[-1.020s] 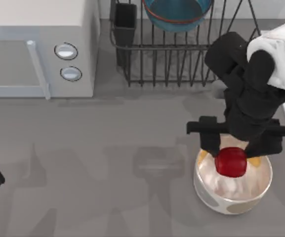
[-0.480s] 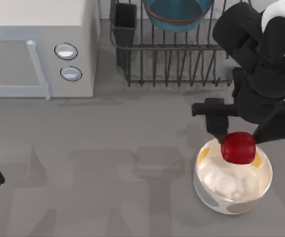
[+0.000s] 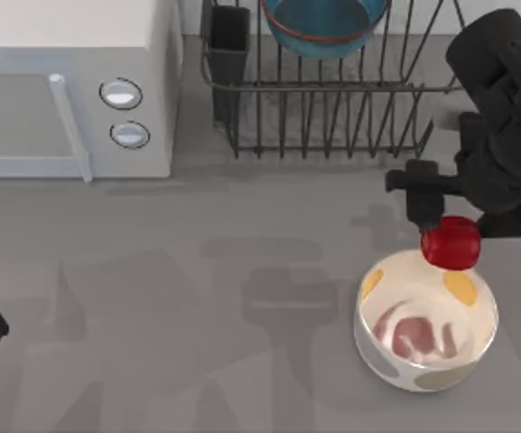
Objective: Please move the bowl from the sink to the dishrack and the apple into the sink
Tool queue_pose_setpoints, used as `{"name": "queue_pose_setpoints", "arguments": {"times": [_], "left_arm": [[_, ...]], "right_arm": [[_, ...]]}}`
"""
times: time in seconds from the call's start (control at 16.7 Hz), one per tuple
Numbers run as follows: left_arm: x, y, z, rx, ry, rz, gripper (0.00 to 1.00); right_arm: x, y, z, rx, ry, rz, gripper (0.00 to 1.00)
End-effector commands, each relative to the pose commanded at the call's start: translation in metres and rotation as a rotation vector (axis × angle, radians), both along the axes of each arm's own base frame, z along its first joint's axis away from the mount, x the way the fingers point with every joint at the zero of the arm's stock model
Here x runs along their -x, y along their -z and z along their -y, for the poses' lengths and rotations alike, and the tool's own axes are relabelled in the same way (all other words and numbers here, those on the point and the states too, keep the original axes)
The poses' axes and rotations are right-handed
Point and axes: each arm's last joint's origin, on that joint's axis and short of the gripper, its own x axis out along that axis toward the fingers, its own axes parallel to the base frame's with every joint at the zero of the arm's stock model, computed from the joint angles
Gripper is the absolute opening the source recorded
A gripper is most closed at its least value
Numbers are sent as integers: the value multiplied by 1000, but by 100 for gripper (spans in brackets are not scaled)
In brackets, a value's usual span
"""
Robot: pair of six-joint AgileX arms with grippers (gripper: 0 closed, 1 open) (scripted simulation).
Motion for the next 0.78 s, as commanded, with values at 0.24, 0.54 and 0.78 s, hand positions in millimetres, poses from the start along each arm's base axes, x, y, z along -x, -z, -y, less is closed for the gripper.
{"name": "queue_pose_setpoints", "arguments": {"times": [0.24,0.54,0.78], "left_arm": [[0,0,0,0,0,0,100],[0,0,0,0,0,0,100],[0,0,0,0,0,0,100]], "right_arm": [[-24,30,53,-80,39,213,0],[-29,55,139,-126,101,584,0],[-9,52,201,-79,124,879,0]]}}
